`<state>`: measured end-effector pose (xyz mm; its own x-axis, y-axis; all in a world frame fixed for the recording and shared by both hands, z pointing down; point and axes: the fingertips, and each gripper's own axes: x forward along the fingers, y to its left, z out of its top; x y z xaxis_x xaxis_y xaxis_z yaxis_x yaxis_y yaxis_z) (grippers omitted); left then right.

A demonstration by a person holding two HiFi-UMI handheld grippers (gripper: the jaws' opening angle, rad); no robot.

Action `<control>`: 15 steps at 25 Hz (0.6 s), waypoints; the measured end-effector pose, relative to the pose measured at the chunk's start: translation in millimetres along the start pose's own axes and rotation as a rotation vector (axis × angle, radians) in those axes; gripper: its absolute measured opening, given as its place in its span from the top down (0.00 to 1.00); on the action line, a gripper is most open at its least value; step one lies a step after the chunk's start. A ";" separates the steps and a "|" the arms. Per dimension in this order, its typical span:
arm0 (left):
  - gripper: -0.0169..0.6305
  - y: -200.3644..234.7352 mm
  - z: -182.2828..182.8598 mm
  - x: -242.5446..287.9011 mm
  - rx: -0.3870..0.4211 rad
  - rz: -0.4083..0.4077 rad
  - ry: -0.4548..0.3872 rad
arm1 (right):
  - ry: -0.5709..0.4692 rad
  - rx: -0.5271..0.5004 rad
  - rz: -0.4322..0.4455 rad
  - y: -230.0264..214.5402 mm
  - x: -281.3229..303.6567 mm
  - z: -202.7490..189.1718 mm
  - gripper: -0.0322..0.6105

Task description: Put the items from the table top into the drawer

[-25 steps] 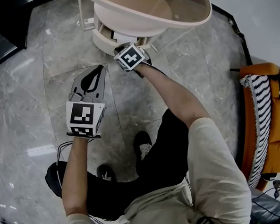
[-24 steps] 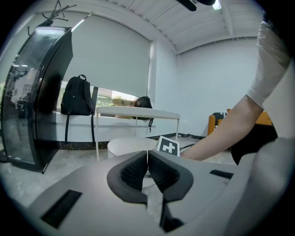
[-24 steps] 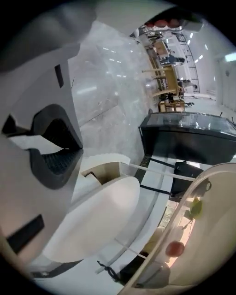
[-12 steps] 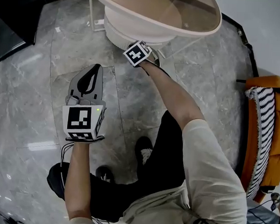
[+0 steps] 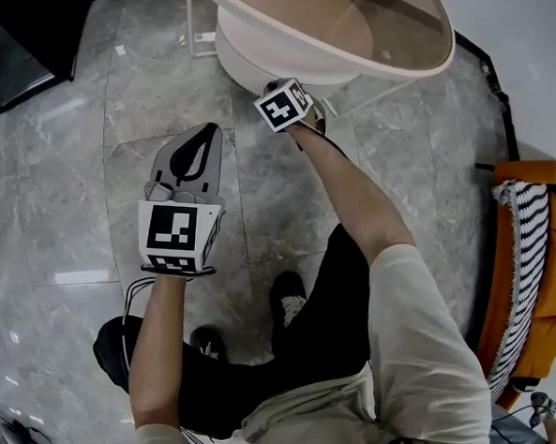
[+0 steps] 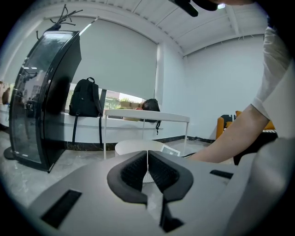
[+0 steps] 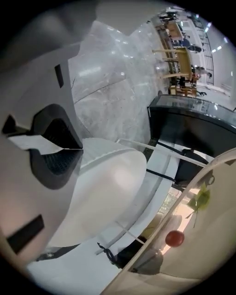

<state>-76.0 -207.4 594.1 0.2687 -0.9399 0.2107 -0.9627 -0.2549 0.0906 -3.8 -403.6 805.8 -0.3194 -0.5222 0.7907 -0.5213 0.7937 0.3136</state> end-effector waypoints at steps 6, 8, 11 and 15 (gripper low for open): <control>0.94 10.4 -1.2 10.3 0.000 0.007 0.008 | -0.038 0.045 -0.038 -4.7 -2.7 0.3 0.89; 0.94 6.2 -9.0 1.3 -0.019 -0.004 0.043 | -0.052 0.122 -0.021 3.1 -15.3 0.5 0.89; 0.94 13.5 -25.8 -24.5 -0.110 0.024 0.104 | -0.101 0.217 0.006 24.4 -35.1 27.8 0.89; 0.94 25.1 -15.2 -50.2 -0.237 0.067 0.091 | -0.178 0.385 0.006 48.0 -73.5 48.1 0.89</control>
<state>-113.2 -163.2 600.7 0.2169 -0.9257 0.3100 -0.9471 -0.1226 0.2967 -43.3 -342.2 737.4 -0.4373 -0.5904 0.6784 -0.7658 0.6400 0.0633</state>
